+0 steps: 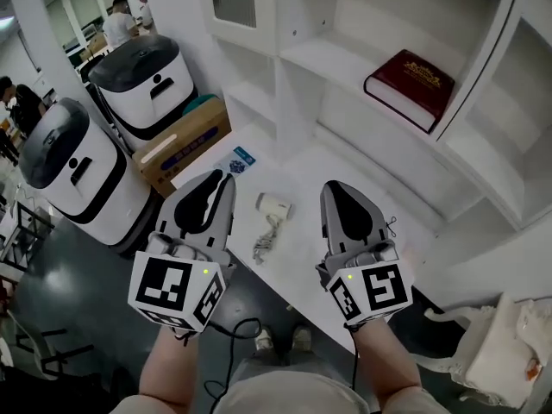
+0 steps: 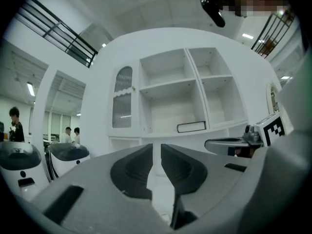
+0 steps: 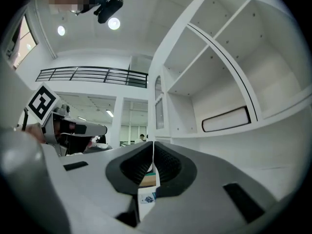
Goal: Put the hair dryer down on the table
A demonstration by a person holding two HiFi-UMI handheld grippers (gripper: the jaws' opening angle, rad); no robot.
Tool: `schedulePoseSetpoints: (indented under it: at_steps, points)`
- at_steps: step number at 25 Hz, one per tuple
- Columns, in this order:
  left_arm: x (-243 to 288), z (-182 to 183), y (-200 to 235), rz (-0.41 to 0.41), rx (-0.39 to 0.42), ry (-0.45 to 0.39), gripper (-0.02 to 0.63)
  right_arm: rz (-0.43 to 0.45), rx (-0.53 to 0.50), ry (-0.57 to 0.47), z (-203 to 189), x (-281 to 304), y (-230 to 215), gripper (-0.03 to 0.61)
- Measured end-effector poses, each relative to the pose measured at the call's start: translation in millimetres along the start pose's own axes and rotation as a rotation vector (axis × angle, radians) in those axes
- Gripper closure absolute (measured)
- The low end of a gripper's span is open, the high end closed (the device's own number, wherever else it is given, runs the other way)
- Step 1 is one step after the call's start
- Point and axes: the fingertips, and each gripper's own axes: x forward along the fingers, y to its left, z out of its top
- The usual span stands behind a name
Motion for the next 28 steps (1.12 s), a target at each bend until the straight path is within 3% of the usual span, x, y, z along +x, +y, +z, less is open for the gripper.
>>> schedulePoseSetpoints:
  at_steps: [5,10,19,28]
  points:
    - [-41,29,-12,0.049,0.085,-0.077,0.571,0.043,-0.023,-0.068,43,-23,20,0.557]
    - [-71,32,-13,0.079,0.026,-0.144,0.582,0.088,-0.079,-0.081,60,-42,41,0.557]
    - [-100,-7,-19,0.112,-0.004,-0.125,0.598,0.098,-0.099,-0.024,34,-66,51,0.557]
    - [-101,-25,-44,0.032,-0.026,-0.094,0.600,0.100,-0.053,0.014,8,-68,66,0.557]
